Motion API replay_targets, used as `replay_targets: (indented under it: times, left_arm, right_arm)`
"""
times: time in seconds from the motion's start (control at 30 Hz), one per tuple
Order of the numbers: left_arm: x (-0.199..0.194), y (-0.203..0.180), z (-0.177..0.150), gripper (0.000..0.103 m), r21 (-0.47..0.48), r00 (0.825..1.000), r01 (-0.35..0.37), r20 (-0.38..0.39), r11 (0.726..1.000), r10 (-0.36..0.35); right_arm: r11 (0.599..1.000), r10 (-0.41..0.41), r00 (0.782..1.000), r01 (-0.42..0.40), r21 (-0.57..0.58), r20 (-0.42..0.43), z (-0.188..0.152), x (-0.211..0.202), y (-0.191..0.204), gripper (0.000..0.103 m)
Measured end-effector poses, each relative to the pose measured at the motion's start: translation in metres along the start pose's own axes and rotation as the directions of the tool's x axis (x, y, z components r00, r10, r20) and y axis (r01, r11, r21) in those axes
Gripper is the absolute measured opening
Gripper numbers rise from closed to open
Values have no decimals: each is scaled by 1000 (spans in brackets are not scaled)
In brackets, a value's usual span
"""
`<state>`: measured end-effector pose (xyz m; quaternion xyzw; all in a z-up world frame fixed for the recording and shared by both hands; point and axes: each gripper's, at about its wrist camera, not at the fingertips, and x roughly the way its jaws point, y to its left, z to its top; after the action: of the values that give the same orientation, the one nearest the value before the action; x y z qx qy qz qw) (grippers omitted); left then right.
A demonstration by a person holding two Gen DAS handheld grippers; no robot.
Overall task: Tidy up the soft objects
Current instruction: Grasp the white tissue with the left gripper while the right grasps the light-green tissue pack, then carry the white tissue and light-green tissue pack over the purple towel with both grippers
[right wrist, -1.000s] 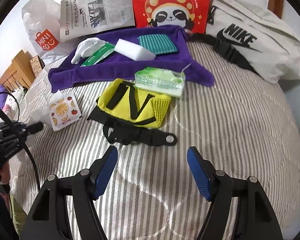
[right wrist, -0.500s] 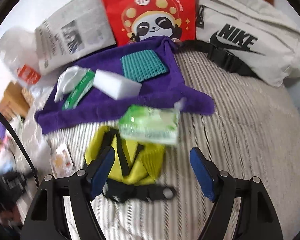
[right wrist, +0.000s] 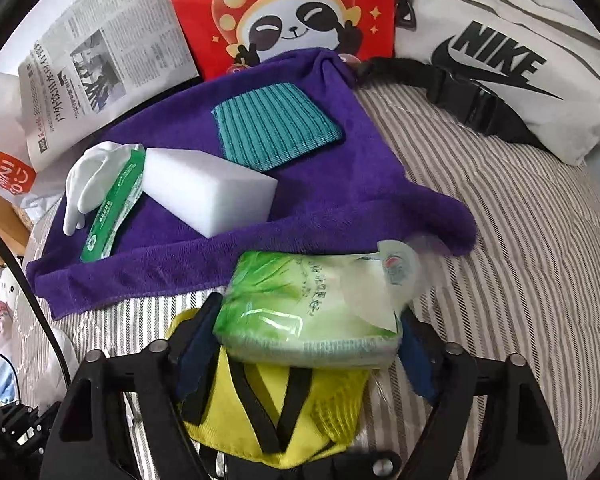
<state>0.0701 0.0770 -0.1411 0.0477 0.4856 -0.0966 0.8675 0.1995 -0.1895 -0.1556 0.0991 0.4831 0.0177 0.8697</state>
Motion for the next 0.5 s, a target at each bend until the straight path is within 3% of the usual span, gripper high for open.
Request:
replay_targets:
  times: [0.5]
  left_arm:
    - [-17, 10, 5, 6, -49, 999, 24, 28, 998, -23]
  right_arm:
    - [995, 63, 996, -57, -84, 68, -19, -53, -12, 73]
